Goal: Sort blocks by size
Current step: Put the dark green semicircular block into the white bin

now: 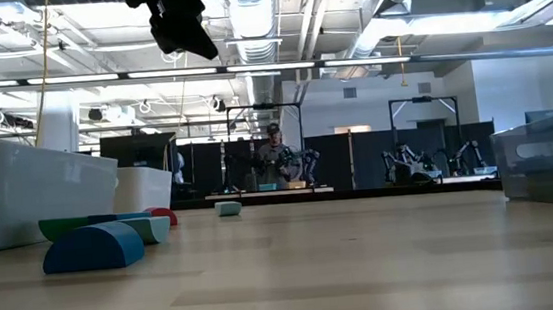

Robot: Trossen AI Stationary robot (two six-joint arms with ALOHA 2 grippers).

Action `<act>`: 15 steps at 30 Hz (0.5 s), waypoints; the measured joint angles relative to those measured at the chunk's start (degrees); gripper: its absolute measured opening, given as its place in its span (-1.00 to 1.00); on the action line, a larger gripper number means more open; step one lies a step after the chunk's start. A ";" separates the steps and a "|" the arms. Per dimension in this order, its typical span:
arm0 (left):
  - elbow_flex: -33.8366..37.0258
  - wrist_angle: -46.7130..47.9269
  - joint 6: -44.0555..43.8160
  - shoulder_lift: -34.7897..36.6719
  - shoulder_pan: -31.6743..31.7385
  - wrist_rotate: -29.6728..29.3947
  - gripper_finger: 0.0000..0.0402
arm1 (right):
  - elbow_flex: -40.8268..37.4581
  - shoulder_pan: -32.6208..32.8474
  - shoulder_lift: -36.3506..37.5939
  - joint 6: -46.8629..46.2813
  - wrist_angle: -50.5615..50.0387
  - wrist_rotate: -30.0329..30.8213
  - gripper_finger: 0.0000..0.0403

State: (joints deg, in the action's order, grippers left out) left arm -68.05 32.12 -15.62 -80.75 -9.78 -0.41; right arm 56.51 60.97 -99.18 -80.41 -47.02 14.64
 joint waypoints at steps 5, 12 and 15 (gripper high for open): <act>0.00 -0.59 -0.29 0.01 0.00 0.00 0.37 | 0.00 -0.05 -0.04 -1.02 -0.05 -0.05 -0.20; 0.00 -1.55 -0.53 0.02 0.00 0.01 0.37 | 0.00 -0.39 -0.02 -1.13 0.45 0.05 -0.48; 0.00 -2.08 -0.71 0.02 0.01 0.01 0.37 | 0.00 -0.39 -0.02 -1.30 1.08 0.08 -0.47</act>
State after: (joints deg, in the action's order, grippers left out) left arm -68.05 30.04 -16.33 -80.73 -9.77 -0.40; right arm 56.51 60.58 -99.20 -81.71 -45.94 14.72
